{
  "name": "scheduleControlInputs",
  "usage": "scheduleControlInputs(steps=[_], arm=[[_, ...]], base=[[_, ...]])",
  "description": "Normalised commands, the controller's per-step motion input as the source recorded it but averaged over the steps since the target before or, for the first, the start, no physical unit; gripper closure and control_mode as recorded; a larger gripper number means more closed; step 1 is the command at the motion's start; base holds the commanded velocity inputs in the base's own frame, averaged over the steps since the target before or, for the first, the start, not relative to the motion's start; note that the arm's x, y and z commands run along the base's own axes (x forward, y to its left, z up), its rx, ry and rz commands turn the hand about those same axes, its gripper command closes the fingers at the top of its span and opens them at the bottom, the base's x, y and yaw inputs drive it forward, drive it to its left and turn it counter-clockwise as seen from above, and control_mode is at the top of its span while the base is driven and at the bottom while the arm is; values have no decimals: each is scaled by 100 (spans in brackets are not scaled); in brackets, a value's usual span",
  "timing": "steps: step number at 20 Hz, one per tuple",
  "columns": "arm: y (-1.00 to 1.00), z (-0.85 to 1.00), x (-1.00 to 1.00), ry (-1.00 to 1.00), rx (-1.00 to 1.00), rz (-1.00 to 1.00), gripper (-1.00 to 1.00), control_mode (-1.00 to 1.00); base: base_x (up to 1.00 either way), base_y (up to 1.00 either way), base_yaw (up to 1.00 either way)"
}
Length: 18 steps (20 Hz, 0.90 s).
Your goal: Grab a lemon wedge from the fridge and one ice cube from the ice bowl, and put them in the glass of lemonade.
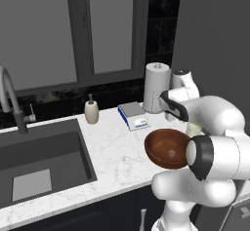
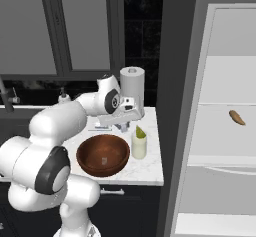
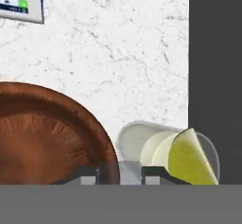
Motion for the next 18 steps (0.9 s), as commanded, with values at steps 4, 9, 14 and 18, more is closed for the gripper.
scheduleControlInputs(steps=[4, 9, 14, 18], arm=[[-53, 0, 23, 0, 0, -19, 100, -100], [-46, -2, 10, 0, 4, -10, 100, -100], [-16, -8, 0, 1, 4, 0, 100, -100], [2, 0, -5, -1, 3, 0, 100, -100]], base=[[0, 0, 0], [0, 0, 0], [0, 0, 0], [0, 0, 0]])
